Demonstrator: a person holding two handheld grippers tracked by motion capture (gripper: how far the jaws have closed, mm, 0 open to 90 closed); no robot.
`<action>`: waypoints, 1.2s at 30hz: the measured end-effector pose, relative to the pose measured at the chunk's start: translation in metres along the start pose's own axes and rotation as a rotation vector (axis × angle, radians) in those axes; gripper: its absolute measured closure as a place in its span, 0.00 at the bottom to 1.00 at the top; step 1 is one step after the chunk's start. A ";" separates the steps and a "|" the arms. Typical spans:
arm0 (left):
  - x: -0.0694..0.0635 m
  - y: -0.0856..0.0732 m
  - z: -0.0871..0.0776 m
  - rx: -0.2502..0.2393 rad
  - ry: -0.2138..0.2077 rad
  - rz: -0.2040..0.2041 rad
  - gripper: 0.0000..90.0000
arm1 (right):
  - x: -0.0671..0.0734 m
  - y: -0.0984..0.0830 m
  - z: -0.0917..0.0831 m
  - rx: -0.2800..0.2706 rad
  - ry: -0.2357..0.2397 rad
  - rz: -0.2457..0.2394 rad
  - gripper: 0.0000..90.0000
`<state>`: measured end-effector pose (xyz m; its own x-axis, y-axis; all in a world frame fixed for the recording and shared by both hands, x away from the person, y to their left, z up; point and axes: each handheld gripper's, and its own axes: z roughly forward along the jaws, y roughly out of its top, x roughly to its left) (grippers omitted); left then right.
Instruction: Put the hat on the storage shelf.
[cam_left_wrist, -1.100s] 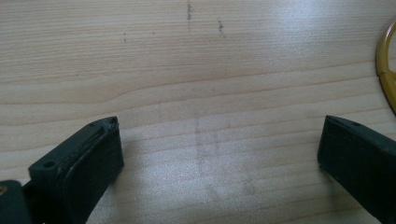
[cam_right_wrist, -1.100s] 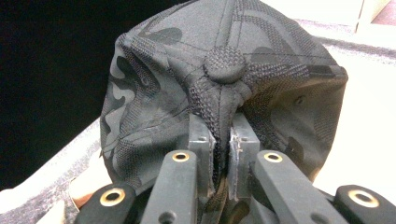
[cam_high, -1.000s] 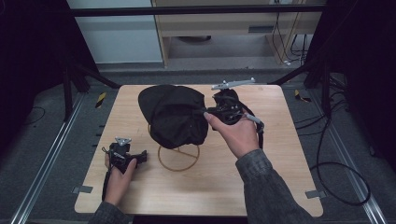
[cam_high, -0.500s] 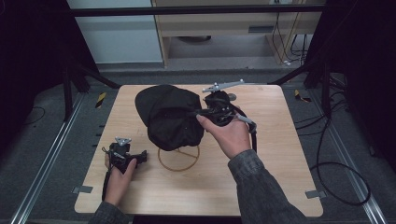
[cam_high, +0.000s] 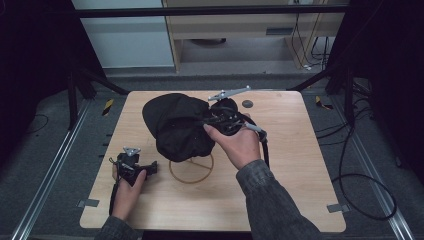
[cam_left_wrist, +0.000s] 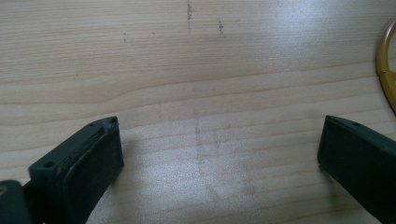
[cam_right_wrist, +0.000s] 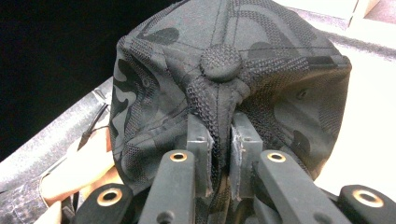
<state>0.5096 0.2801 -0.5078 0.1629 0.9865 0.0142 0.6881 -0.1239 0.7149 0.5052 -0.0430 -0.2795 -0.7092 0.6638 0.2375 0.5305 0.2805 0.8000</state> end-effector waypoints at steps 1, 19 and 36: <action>0.000 0.000 0.000 0.000 0.000 0.000 0.00 | 0.000 0.000 0.001 0.000 -0.001 -0.001 0.90; 0.000 0.000 0.000 0.000 0.000 0.001 0.00 | 0.003 0.001 0.007 0.009 -0.031 -0.015 0.88; -0.001 0.000 0.000 0.001 -0.003 0.004 0.00 | -0.005 0.002 0.007 -0.002 -0.041 0.006 0.83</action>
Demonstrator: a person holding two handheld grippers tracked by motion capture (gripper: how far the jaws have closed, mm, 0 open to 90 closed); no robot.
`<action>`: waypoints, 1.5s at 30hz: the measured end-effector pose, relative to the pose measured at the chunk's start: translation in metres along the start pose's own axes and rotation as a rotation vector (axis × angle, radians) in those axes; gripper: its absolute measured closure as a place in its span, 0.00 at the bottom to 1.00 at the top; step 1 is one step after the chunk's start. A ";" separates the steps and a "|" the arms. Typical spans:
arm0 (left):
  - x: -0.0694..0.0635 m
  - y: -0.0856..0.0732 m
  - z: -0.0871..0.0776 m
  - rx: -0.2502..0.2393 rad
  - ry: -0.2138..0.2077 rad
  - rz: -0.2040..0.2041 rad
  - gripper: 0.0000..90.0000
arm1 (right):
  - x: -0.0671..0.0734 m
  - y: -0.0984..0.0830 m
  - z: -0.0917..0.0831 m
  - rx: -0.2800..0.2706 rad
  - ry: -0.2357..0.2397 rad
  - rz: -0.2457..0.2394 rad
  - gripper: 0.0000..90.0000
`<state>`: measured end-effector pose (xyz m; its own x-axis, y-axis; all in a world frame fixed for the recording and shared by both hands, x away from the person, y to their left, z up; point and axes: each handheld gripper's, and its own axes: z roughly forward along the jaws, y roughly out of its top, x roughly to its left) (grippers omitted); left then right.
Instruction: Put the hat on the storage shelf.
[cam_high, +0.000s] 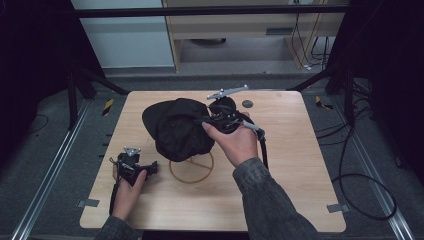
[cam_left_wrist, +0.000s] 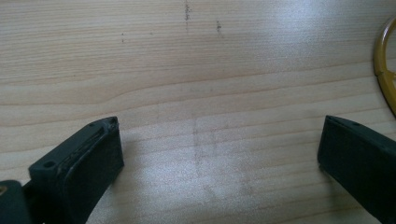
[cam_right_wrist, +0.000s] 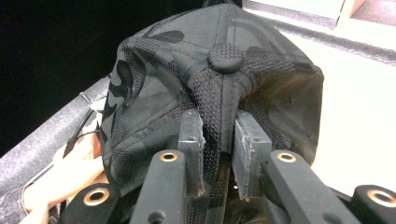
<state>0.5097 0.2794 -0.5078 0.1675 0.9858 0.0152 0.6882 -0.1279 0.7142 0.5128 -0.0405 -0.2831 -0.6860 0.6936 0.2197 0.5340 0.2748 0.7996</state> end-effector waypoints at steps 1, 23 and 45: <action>0.000 0.000 0.000 0.000 0.000 0.000 0.00 | 0.000 0.000 0.000 0.000 0.000 0.003 0.82; 0.000 0.000 0.000 0.000 0.000 0.000 0.00 | -0.007 0.000 -0.006 -0.021 -0.005 0.039 0.65; 0.000 0.000 0.000 0.000 0.000 0.000 0.00 | -0.012 -0.008 -0.030 -0.030 0.002 0.050 0.50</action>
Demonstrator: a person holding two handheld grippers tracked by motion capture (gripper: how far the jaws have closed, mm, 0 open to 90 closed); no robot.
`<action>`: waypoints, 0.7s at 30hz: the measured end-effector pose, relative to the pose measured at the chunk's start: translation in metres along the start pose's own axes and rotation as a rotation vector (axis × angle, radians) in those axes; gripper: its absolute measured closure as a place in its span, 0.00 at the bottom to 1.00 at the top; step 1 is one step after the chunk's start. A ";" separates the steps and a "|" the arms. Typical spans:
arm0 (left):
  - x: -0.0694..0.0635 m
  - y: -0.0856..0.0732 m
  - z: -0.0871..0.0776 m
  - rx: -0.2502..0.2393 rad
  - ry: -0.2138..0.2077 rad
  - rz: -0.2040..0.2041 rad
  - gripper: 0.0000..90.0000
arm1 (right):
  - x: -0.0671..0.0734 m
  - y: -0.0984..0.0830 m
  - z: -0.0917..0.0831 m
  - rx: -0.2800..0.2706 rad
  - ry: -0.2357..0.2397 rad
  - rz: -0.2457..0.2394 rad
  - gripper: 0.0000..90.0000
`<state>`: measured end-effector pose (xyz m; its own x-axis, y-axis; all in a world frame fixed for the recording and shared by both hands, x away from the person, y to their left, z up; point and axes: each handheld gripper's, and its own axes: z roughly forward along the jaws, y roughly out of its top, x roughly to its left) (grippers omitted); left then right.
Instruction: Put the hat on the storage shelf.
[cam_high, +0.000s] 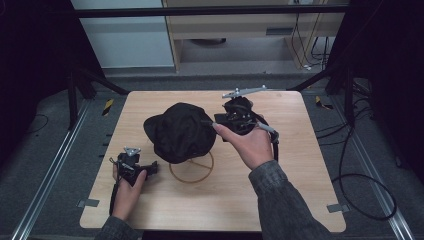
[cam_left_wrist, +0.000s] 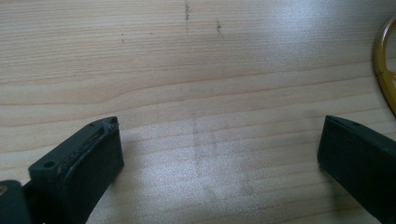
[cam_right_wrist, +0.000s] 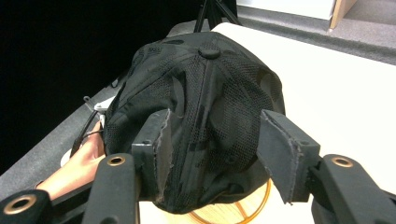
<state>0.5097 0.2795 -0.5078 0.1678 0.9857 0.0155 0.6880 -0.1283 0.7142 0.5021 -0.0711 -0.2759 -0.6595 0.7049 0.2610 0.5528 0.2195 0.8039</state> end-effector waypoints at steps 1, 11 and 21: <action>0.000 0.000 0.000 0.000 0.000 0.000 0.00 | 0.000 0.000 -0.001 -0.002 -0.002 -0.002 0.49; 0.000 0.000 0.000 0.000 0.000 0.000 0.00 | -0.002 -0.006 -0.013 -0.007 -0.016 -0.011 0.43; 0.000 0.000 0.000 -0.002 0.000 0.000 0.00 | -0.008 -0.013 -0.026 -0.017 -0.039 0.000 0.38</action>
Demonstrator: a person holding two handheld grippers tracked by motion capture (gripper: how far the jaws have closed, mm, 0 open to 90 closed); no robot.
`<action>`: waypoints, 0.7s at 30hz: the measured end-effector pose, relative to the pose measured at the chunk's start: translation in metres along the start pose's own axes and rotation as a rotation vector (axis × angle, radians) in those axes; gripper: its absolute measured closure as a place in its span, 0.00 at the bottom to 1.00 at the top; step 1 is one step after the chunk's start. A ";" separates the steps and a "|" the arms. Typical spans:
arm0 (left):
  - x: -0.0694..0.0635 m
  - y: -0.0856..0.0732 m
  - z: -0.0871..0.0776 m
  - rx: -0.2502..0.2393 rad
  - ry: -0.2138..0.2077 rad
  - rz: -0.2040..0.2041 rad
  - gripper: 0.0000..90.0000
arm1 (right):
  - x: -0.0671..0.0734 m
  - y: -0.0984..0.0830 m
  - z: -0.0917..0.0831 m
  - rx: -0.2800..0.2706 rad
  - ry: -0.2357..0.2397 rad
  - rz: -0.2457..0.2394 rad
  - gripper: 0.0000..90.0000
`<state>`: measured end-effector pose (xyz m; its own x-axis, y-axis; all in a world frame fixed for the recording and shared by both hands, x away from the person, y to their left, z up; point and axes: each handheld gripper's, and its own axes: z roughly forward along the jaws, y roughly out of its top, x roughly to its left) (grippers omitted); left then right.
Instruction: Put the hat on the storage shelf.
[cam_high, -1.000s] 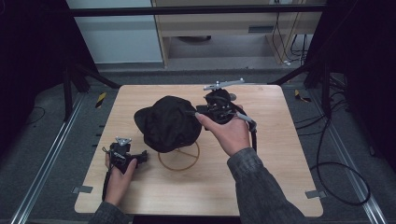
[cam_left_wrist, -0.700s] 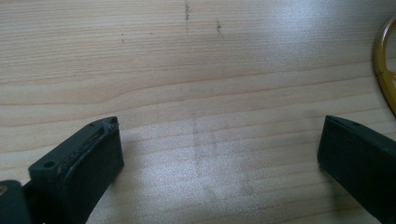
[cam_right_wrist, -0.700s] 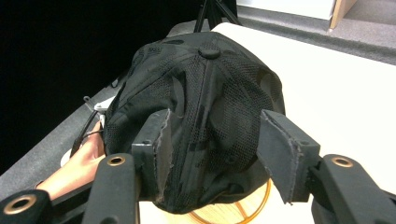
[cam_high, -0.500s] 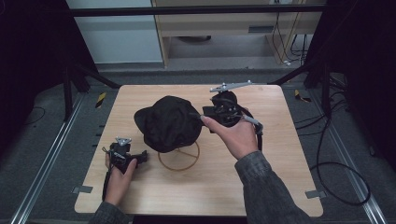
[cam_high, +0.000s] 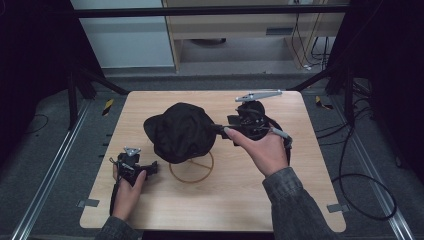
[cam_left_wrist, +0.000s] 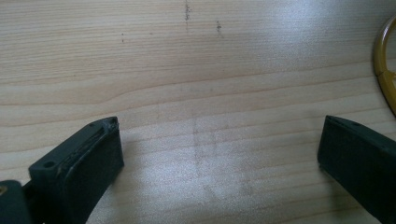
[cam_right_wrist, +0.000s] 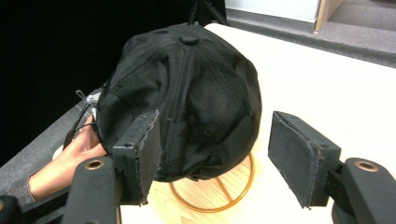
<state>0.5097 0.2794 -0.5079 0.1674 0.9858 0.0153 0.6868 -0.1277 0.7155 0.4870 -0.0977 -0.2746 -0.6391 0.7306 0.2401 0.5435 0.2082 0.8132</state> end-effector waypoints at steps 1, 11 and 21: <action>0.000 0.000 0.000 0.000 0.000 0.000 0.00 | -0.001 -0.001 -0.001 -0.001 -0.003 0.000 0.37; 0.000 0.000 0.000 0.000 0.000 0.000 0.00 | -0.011 -0.008 -0.013 -0.014 -0.043 0.018 0.32; 0.000 0.000 0.000 0.000 0.000 0.000 0.00 | -0.017 -0.011 -0.022 -0.022 -0.066 0.024 0.29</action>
<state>0.5097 0.2795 -0.5079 0.1676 0.9857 0.0155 0.6870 -0.1281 0.7152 0.4794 -0.1266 -0.2761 -0.5887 0.7764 0.2249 0.5455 0.1763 0.8193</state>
